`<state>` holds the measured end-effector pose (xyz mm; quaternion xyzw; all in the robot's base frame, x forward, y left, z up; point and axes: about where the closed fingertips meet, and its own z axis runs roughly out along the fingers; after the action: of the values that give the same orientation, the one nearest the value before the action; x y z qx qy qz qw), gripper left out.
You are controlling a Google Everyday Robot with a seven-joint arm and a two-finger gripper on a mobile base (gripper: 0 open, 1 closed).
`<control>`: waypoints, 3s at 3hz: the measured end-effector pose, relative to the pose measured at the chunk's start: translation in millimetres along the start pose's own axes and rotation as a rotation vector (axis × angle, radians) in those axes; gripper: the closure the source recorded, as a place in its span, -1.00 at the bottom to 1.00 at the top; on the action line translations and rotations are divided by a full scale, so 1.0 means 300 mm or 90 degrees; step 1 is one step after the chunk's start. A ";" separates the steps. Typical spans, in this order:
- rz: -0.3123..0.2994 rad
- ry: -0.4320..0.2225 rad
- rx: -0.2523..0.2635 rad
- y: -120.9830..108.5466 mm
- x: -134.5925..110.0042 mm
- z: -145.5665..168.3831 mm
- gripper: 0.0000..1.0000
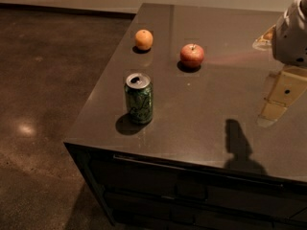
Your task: Move apple near green can
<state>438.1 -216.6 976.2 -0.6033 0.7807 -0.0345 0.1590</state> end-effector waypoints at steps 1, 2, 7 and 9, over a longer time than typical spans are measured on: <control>0.000 0.000 0.000 0.000 0.000 0.000 -1.00; 0.008 -0.016 -0.002 -0.062 -0.015 0.024 -1.00; 0.147 -0.091 0.000 -0.689 -0.156 0.457 -1.00; 0.178 -0.091 -0.034 -0.761 -0.201 0.598 -1.00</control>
Offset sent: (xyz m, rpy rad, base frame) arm 0.0535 -0.0013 -0.0074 0.0727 0.0137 -0.0163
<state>716.0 -196.0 874.8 -0.4936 0.8445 0.0515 0.2013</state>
